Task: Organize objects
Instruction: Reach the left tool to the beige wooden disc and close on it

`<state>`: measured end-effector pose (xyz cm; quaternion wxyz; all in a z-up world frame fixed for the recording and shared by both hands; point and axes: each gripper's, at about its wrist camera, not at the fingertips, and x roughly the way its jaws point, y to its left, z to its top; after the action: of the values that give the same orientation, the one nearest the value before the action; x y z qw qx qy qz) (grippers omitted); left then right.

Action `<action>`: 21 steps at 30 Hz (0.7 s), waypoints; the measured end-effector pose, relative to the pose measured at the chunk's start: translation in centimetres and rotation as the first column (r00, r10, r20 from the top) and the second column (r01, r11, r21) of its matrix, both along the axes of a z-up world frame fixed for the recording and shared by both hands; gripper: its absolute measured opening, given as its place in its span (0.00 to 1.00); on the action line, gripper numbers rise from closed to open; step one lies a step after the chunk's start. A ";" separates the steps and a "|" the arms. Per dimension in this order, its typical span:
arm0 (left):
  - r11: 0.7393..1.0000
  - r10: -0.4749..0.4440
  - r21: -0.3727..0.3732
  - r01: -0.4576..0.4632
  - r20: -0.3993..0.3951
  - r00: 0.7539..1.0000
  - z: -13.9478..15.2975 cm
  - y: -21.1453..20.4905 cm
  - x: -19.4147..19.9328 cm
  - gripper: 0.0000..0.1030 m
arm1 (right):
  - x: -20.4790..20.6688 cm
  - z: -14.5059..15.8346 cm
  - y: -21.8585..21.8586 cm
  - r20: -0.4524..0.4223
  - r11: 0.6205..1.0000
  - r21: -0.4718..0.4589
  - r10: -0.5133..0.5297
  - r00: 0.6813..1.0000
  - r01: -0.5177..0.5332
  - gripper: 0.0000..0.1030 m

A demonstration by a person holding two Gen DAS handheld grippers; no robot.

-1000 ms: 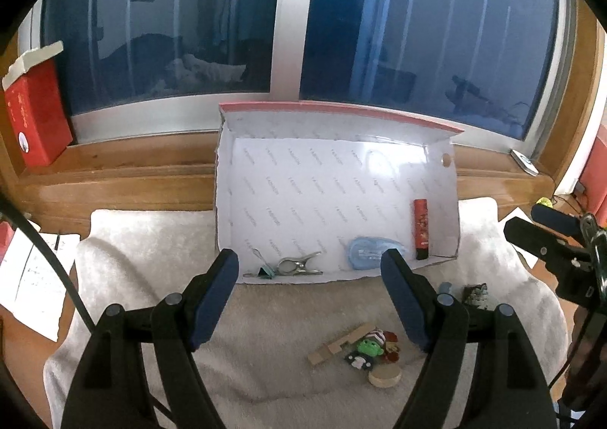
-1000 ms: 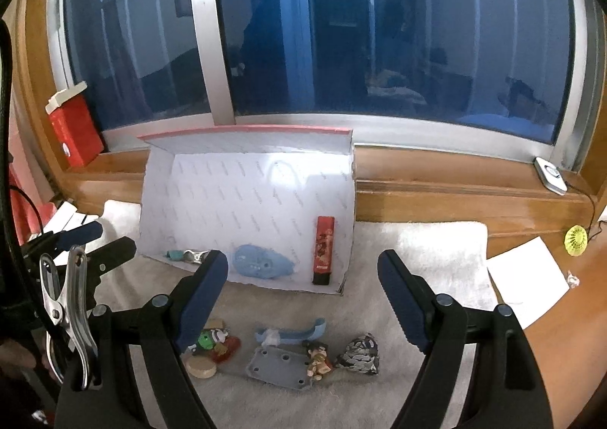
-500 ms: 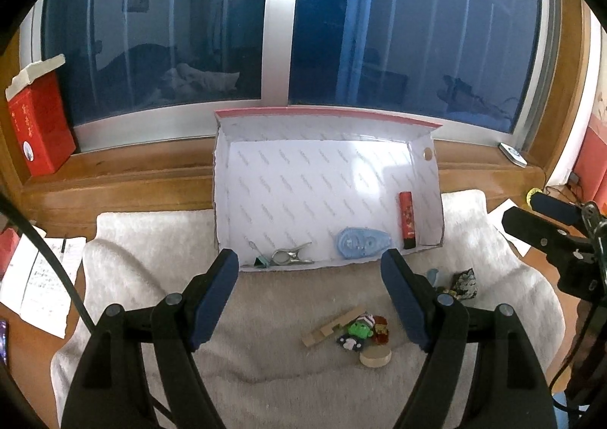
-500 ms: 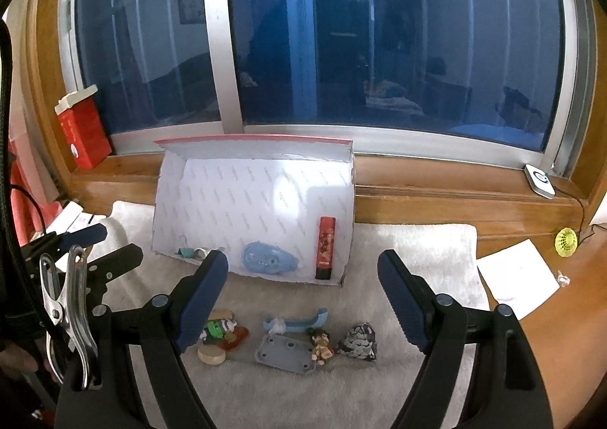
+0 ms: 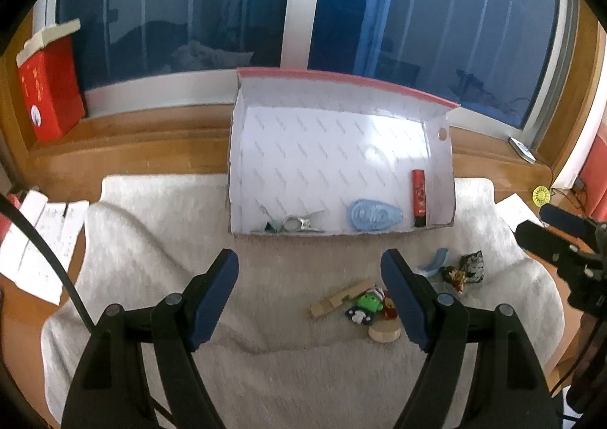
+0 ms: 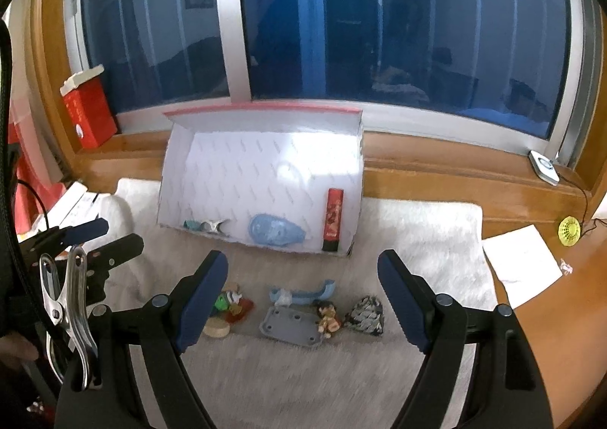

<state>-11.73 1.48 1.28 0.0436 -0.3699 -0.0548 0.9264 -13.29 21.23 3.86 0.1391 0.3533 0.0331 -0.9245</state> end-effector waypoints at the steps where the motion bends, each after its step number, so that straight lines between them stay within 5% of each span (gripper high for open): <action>1: 1.000 0.000 0.001 0.000 0.005 1.000 -0.2 0.0 0.0 0.76 | 0.0 -0.2 0.0 0.006 1.000 -0.001 0.002 1.000 -0.002 0.81; 10: 0.999 -0.008 -0.037 0.010 0.071 0.997 -3.3 0.9 0.4 0.76 | -0.1 -3.1 0.2 0.100 1.000 -0.005 0.006 0.995 -0.005 0.81; 21: 1.000 -0.003 0.016 0.000 0.179 0.984 -8.3 0.4 0.8 0.76 | 0.2 -9.1 0.9 0.265 1.000 0.010 -0.003 0.964 0.000 0.81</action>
<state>-10.91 1.92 -7.06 0.0420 -0.4515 -0.0654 0.8889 -13.05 22.18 -5.25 0.1400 0.4742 0.0185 -0.8690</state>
